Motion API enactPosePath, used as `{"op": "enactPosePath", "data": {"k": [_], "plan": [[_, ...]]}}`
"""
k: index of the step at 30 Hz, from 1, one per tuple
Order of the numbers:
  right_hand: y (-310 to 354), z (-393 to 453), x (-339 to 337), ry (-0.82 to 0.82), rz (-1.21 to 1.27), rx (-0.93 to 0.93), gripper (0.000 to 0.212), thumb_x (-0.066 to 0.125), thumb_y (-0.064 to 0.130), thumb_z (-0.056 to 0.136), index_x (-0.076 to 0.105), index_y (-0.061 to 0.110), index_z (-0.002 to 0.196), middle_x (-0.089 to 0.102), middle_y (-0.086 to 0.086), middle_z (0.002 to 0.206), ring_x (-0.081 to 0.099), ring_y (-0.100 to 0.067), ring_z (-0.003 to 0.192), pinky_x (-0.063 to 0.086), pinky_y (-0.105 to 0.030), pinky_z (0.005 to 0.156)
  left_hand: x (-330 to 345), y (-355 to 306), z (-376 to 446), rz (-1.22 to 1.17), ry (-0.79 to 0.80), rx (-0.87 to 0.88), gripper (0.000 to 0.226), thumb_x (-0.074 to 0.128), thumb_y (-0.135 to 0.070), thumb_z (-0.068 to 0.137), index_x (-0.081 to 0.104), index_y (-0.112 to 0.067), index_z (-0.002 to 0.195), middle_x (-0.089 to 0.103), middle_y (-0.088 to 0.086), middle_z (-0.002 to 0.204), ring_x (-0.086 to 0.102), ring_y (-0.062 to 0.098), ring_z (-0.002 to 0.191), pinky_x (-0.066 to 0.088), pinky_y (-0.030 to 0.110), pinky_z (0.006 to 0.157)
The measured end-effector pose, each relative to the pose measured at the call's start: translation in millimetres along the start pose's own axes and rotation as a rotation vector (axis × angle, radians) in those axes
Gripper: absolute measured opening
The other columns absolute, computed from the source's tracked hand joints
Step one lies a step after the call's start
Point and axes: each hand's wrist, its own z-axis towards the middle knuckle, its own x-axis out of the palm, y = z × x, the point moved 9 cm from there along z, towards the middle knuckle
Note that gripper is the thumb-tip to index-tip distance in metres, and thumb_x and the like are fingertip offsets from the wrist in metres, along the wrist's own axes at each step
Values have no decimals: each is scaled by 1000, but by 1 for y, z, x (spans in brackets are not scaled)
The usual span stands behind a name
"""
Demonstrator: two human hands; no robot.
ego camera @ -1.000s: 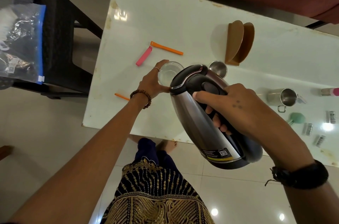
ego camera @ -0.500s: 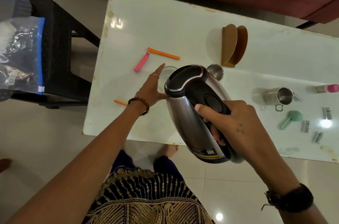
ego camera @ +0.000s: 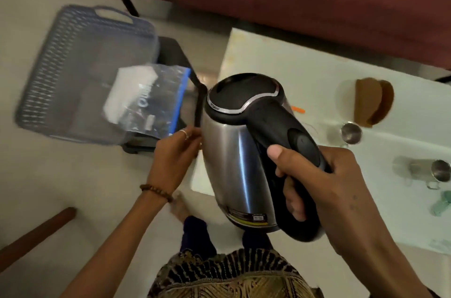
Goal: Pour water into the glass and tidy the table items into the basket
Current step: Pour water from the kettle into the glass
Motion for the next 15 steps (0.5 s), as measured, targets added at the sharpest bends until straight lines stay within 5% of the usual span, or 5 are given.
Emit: {"op": "enactPosePath", "data": {"k": [6,10,15], "plan": [[73,33,125,152,132,-143,49,64,44,68,52,-1,53,42,-4,32,39,-15,28,37,-20,39,-153,55,21,23,-253,-46,19,55,-1,85,59,-20,86,59,-18,74,57,-16,68,38,-3,64],[114,66,208,204,251,-255,35,62,41,74,56,18,49,45,2,33,41,-12,28,38,-20,37,-241,118,39,214,-441,-140,18,56,-4,83,66,-15,93,61,-6,84,56,8,73,32,-6,64],[124,122,292,117,338,-289,36,64,37,79,55,17,51,44,5,35,39,-13,31,37,-21,38,-285,219,68,441,-348,-368,40,47,-6,89,48,-16,128,51,7,134,49,25,119,42,37,92]]}}
